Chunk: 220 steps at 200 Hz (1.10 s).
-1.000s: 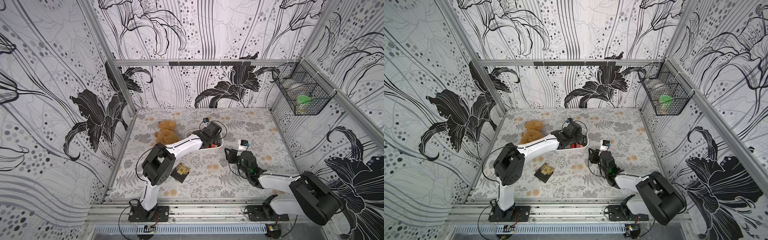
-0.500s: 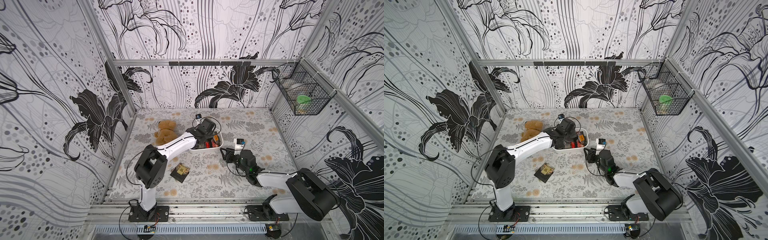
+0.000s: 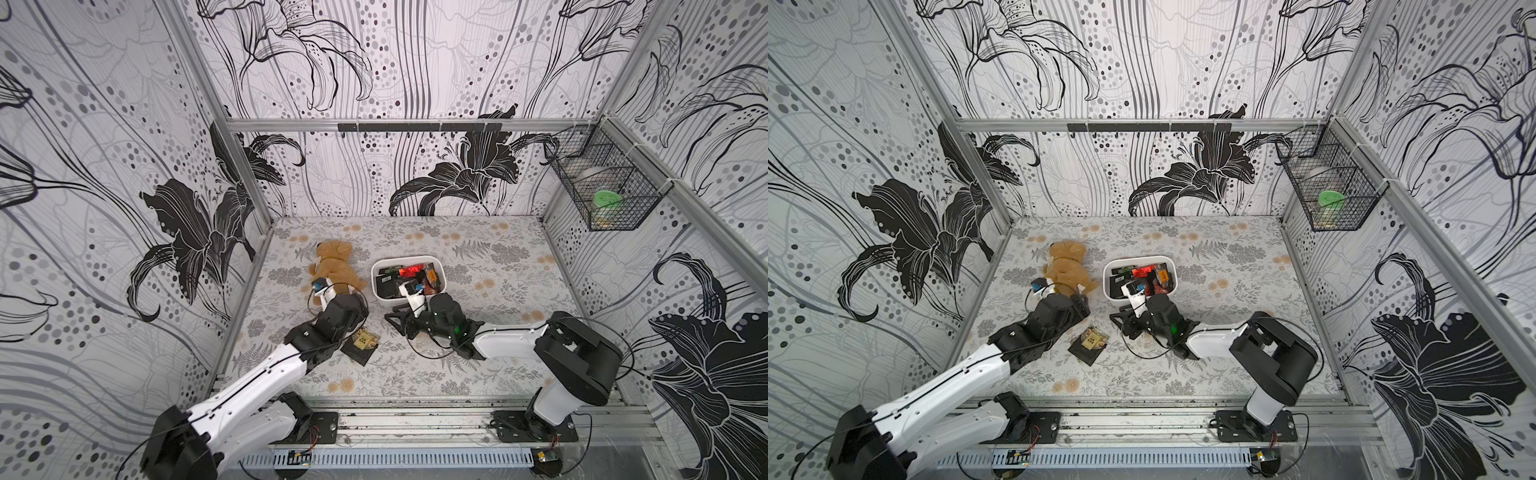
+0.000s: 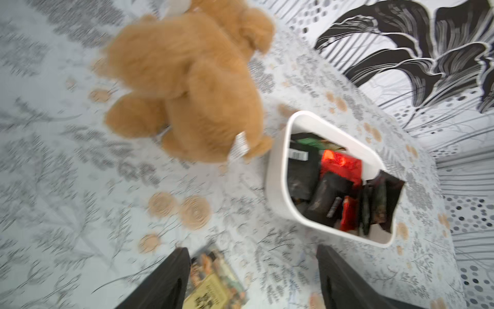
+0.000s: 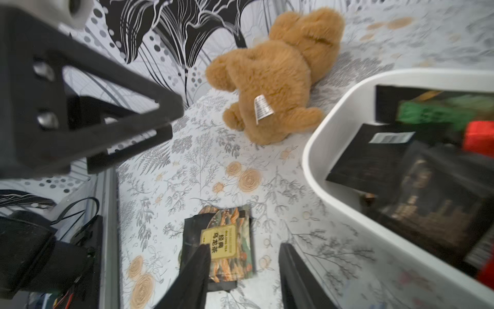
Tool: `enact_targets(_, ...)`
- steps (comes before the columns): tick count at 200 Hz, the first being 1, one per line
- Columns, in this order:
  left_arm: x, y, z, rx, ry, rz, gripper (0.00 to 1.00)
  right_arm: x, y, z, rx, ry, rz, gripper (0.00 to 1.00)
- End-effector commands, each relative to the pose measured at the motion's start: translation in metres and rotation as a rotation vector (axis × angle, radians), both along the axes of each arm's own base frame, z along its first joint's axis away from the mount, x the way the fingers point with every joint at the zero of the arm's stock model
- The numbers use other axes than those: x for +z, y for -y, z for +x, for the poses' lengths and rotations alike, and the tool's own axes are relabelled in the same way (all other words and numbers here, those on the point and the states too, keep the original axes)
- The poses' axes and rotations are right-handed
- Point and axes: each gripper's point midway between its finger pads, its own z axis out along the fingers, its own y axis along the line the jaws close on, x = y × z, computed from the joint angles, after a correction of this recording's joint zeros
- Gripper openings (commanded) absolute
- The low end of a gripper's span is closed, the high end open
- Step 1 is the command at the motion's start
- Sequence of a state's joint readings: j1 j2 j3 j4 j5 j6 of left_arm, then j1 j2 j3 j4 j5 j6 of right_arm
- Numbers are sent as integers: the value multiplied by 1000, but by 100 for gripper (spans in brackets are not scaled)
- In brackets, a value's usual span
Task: Put the tea bags into the storage box
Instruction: Adjust the tea bag at the center of the board.
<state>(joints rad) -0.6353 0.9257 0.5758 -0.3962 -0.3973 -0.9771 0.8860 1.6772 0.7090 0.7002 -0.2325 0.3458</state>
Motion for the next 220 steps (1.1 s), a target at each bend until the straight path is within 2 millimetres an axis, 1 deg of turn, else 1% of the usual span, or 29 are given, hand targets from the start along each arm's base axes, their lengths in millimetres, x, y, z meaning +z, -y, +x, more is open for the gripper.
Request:
enact_targets(1,-22,-7,-15,41,3,-140,79,-40,-17,-15,116,-95,-141,36)
enact_targets(10,-35,-8,-21,45,-5,-175,79,-54,-19,-15,116,-132,-194,32)
enact_targets(28,-51,-6,-26,32,-23,-227,79,-69,-23,-12,107,-180,-233,26)
enact_targets(43,-65,5,-30,-6,-54,-288,75,-81,-23,-8,88,-204,-283,20)
enact_targets(53,-68,13,-30,-39,-65,-316,72,-85,-24,-6,80,-207,-305,19)
enact_targets(64,-73,15,-30,-42,-83,-317,70,-88,-25,-6,79,-215,-316,19)
enact_targets(75,-78,14,-30,-36,-100,-307,66,-91,-26,-7,89,-223,-318,19)
enact_targets(89,-82,16,-30,-39,-115,-304,62,-92,-30,-9,108,-231,-325,19)
enact_targets(104,-86,13,-30,-25,-131,-288,60,-92,-31,-10,114,-223,-330,19)
enact_targets(123,-89,5,-31,4,-141,-251,60,-90,-33,-10,122,-212,-324,19)
enact_targets(132,-91,3,-32,11,-145,-240,60,-89,-36,-13,139,-212,-320,19)
enact_targets(170,-91,2,-34,15,-144,-248,61,-87,-44,-20,166,-178,-329,19)
enact_targets(197,-90,2,-36,10,-145,-253,61,-84,-43,-20,156,-158,-328,19)
enact_targets(220,-88,-3,-38,25,-138,-250,62,-78,-44,-20,155,-140,-314,19)
